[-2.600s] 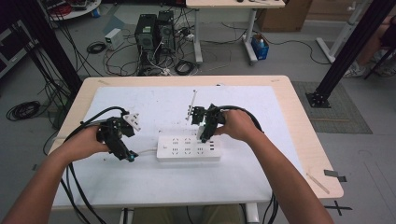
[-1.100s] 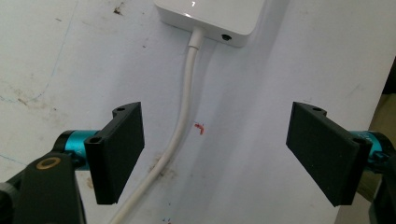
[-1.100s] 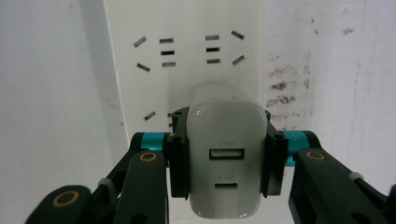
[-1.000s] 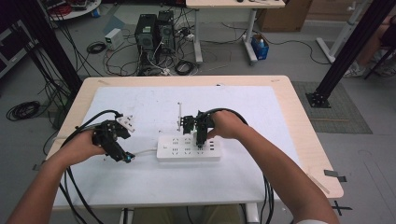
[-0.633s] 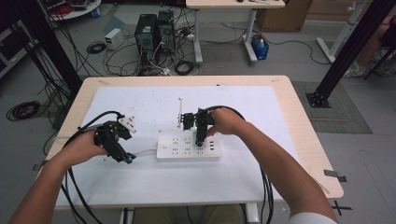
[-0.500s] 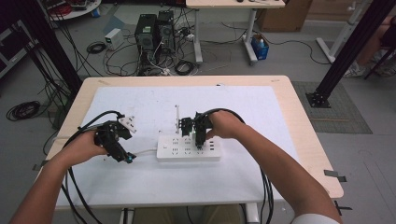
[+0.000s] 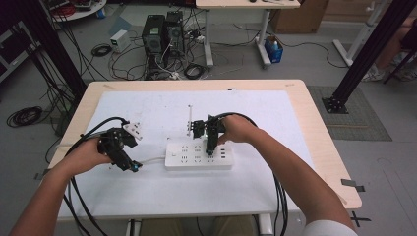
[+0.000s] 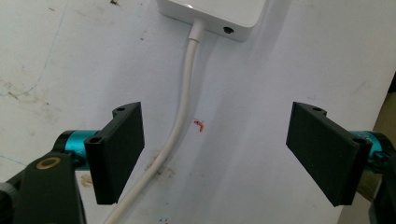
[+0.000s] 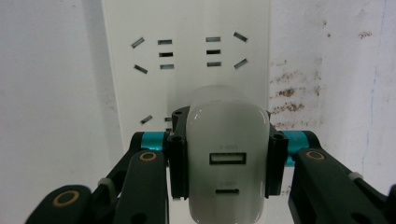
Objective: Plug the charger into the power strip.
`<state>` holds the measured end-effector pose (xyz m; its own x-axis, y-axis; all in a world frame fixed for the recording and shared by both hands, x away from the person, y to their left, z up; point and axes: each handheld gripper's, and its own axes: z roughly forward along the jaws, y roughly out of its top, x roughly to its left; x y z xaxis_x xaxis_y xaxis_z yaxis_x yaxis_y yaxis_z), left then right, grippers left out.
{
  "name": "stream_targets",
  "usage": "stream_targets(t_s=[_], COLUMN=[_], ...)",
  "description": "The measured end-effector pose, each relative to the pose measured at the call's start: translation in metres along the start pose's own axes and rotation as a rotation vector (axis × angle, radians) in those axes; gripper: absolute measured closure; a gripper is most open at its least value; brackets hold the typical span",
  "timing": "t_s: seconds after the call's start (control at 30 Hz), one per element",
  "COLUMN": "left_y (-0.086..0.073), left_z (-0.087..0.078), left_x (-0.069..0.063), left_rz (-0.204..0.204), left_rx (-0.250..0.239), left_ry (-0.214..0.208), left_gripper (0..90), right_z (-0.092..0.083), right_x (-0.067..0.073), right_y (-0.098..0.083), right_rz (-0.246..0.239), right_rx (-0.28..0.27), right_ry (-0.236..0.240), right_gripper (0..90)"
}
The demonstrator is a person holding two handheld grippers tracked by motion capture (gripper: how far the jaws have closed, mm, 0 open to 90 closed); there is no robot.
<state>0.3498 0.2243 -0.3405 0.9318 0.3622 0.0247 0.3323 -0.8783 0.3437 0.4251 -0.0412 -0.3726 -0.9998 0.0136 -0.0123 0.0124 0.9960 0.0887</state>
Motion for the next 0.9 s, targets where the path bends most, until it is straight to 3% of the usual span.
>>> stream_targets(t_s=[0.03, 0.07, 0.1, 0.13, 0.17, 0.27, 0.37, 0.4, 0.43, 0.53, 0.57, 0.6, 0.77, 0.9], left_y=[0.0, 0.0, 0.0, 0.0, -0.001, -0.001, -0.001, 0.0, 0.001, 0.003, 0.003, 0.004, 0.006, 0.007], left_z=[0.001, 0.001, 0.001, 0.0, 0.0, -0.002, -0.003, -0.004, -0.005, -0.005, -0.005, -0.005, -0.007, -0.011], left_x=[0.0, 0.0, 0.001, 0.002, 0.002, 0.002, 0.002, 0.002, 0.003, 0.003, 0.003, 0.002, 0.003, 0.003], left_rz=[-0.009, -0.009, -0.012, -0.012, -0.013, -0.007, -0.006, -0.012, -0.01, -0.021, -0.021, -0.02, -0.016, -0.026], left_rx=[-0.008, -0.008, -0.009, -0.007, -0.013, -0.019, -0.021, -0.032, -0.033, -0.046, -0.046, -0.044, -0.038, -0.058], left_ry=[0.001, 0.001, 0.002, 0.001, 0.003, 0.005, 0.008, 0.012, 0.012, 0.017, 0.017, 0.021, 0.027, 0.038], left_gripper=[19.4, 19.4, 19.4, 19.4, 19.4, 19.4, 19.4, 19.4, 19.4, 19.4, 19.4, 19.4, 19.4, 19.4], right_z=[-0.001, 0.0, 0.0, 0.001, -0.004, -0.028, -0.036, -0.053, -0.055, -0.067, -0.067, -0.073, -0.08, -0.078], right_x=[0.002, 0.002, 0.002, 0.004, 0.003, 0.002, 0.003, 0.004, 0.004, 0.005, 0.005, 0.009, 0.018, 0.033], right_y=[0.0, 0.0, 0.0, 0.0, -0.003, -0.021, -0.029, -0.059, -0.066, -0.095, -0.095, -0.112, -0.133, -0.151], right_rz=[0.003, 0.003, 0.003, 0.009, 0.079, 0.19, 0.224, 0.302, 0.331, 0.442, 0.442, 0.52, 0.575, 0.571], right_rx=[0.004, 0.001, 0.001, -0.002, -0.043, -0.184, -0.216, -0.241, -0.238, -0.268, -0.268, -0.297, -0.293, -0.242], right_ry=[-0.008, -0.013, -0.013, -0.047, -0.011, -0.014, -0.036, -0.1, -0.109, -0.137, -0.137, -0.167, -0.17, -0.122], right_gripper=[61.7, 50.9, 50.9, 31.5, 22.9, 21.2, 20.3, 17.0, 9.9, 10.0, 10.0, 10.1, 10.0, 9.8])
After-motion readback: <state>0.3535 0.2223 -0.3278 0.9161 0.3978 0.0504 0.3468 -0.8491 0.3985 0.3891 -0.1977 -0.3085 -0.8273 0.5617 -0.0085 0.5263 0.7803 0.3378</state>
